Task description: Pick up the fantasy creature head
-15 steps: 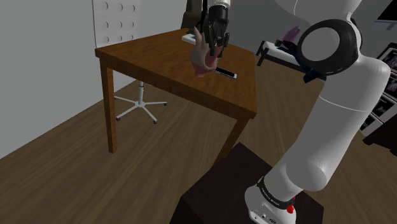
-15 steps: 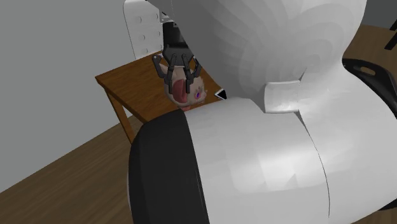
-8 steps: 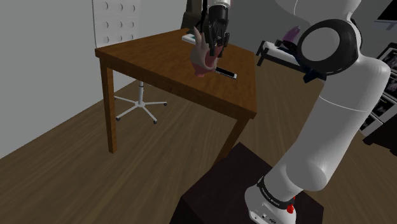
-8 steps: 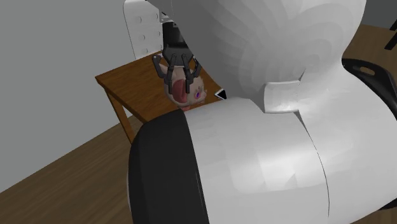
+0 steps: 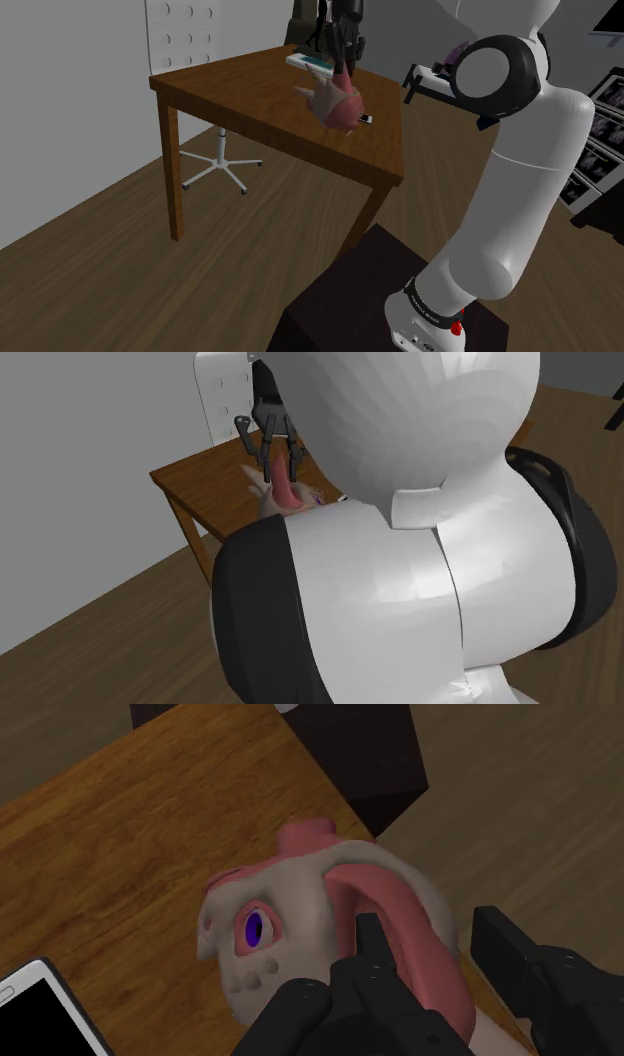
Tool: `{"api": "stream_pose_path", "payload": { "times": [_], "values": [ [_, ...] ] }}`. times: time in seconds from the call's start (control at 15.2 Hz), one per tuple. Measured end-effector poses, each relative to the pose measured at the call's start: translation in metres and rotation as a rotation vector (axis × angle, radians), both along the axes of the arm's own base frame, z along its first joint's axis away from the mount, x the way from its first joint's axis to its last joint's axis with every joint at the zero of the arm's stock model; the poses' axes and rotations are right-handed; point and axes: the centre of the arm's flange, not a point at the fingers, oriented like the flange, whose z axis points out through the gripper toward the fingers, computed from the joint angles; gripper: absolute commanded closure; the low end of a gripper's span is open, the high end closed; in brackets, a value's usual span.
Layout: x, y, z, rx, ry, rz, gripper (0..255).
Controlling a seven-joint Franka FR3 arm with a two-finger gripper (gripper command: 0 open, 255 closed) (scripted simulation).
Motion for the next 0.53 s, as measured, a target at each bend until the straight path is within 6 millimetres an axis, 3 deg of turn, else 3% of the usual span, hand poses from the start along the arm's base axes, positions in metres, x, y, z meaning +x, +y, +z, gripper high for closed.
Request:
{"api": "stream_pose_path", "payload": {
  "times": [0.53],
  "values": [
    [0.0, 0.0, 0.041, 0.0, -0.001, 0.0, 255]
  ]
}}
